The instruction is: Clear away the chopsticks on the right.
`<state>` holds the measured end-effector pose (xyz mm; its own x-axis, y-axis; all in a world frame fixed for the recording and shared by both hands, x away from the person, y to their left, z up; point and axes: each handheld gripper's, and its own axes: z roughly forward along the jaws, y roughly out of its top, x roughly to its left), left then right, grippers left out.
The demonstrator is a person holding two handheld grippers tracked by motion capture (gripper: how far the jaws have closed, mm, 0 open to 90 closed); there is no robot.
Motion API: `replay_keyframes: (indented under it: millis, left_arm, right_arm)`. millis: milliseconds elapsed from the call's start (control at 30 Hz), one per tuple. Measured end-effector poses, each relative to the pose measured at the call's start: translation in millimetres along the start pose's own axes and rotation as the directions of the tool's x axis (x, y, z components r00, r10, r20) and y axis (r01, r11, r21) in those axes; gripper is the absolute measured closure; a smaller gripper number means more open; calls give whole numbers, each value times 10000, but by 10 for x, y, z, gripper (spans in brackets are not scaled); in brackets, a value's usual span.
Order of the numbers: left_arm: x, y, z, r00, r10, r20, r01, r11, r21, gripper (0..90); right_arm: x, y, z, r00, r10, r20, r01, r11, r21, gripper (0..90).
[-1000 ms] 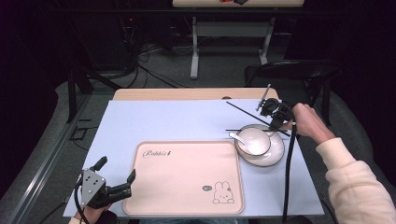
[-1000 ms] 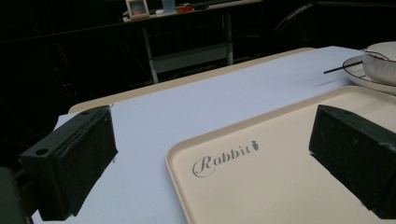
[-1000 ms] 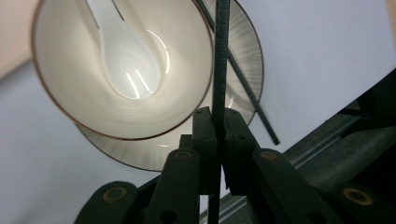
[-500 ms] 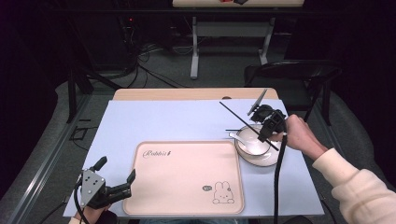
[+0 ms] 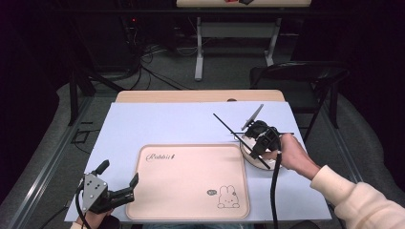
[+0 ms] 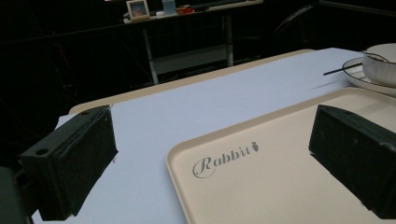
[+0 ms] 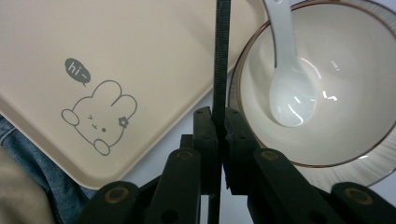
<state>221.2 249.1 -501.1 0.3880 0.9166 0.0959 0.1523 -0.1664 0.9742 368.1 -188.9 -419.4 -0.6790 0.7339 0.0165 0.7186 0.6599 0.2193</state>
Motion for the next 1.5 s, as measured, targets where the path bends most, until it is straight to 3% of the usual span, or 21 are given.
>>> replay_keyframes:
  millis: [33, 67, 100, 200, 367, 467, 533, 700, 767, 933, 1200, 1500]
  left_arm:
    - [0, 0, 1, 10000, -6, -14, 6, 10000, 2, 5]
    - [0, 0, 0, 10000, 2, 2, -2, 10000, -1, 5]
    - [0, 0, 0, 10000, 2, 2, -2, 10000, -1, 5]
    - [2, 0, -1, 10000, 3, -12, -3, 10000, -9, 5]
    - [3, -1, -3, 10000, 0, -5, 0, 10000, -21, 5]
    - [3, -1, -4, 10000, 14, 5, -14, 10000, -26, 5]
    - [2, 0, -4, 10000, 9, 2, -9, 10000, -30, 5]
    - [3, -1, -4, 10000, 6, -1, -6, 10000, -43, 5]
    - [3, -2, -6, 10000, -12, -3, 12, 10000, -58, 5]
    - [3, -2, -6, 10000, 5, 0, -5, 10000, -57, 5]
    - [4, -2, -8, 10000, 8, 1, -8, 10000, -59, 5]
    - [1, -3, -9, 10000, 9, -16, -9, 10000, -82, 5]
  right_arm:
    - [0, 0, 0, 10000, 0, 0, 0, 10000, 0, 852]
    - [68, -8, 39, 9987, 469, -204, -466, 9988, 137, 852]
    - [64, -7, 63, 9996, 207, -207, -207, 9998, 29, 852]
    - [97, -13, 105, 9982, 415, -435, -418, 9991, -45, 852]
    - [172, -65, 269, 9891, 1183, -875, -1197, 9928, -108, 852]
    - [205, -81, 375, 9861, 1235, -1114, -1260, 9919, -159, 851]
    - [242, -76, 437, 9793, 1454, -1408, -1483, 9889, -105, 851]
    - [295, -73, 579, 9743, 1541, -1641, -1573, 9875, -63, 851]
    - [325, -78, 702, 9655, 1763, -1915, -1767, 9842, 156, 851]
    - [358, -106, 859, 9599, 1883, -2078, -1815, 9820, 517, 851]
    - [424, -114, 1046, 9541, 2005, -2224, -1934, 9797, 537, 850]
    - [425, -143, 1083, 9533, 2181, -2089, -2088, 9757, 661, 845]
